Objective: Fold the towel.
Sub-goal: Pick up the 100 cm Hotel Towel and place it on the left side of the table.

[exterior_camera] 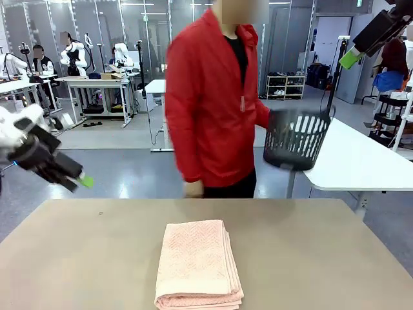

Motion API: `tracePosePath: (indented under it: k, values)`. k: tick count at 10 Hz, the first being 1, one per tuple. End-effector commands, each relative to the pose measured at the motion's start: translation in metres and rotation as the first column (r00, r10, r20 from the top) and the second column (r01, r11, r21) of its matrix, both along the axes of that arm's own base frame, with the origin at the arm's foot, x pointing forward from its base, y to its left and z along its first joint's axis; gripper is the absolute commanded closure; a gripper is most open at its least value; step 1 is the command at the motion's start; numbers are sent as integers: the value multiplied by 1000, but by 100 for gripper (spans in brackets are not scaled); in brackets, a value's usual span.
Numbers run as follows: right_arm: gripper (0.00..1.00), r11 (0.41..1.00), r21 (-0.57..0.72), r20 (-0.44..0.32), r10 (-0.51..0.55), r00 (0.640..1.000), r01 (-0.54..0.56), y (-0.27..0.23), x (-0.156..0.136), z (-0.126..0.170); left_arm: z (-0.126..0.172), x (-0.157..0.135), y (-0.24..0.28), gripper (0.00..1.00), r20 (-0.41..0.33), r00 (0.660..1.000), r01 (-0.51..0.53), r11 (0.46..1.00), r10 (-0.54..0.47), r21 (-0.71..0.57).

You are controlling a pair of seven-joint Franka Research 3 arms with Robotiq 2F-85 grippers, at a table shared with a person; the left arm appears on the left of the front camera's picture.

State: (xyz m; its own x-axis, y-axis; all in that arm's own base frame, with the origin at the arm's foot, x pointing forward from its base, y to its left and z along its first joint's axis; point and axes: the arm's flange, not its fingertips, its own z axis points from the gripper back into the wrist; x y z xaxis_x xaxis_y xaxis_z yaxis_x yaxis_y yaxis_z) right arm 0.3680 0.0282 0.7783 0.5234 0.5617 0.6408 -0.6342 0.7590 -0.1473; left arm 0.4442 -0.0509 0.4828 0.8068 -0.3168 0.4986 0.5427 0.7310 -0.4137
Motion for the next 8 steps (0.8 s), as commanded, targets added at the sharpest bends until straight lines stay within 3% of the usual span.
tracePosePath:
  k: [1,4,8]
  values:
    - [0,1000,-1,-3,-6,1000,6,-1,-1,0,-45,5,-16,0,19,1000,-1,994,4,-107]
    - [0,1000,-1,-3,-6,1000,6,-1,-1,0,-137,1,-63,0,-94,995,-50,963,26,-264]
    - [0,1000,-1,-3,-6,1000,6,-1,-1,0,-202,-11,-102,0,-179,981,-136,921,74,-365]
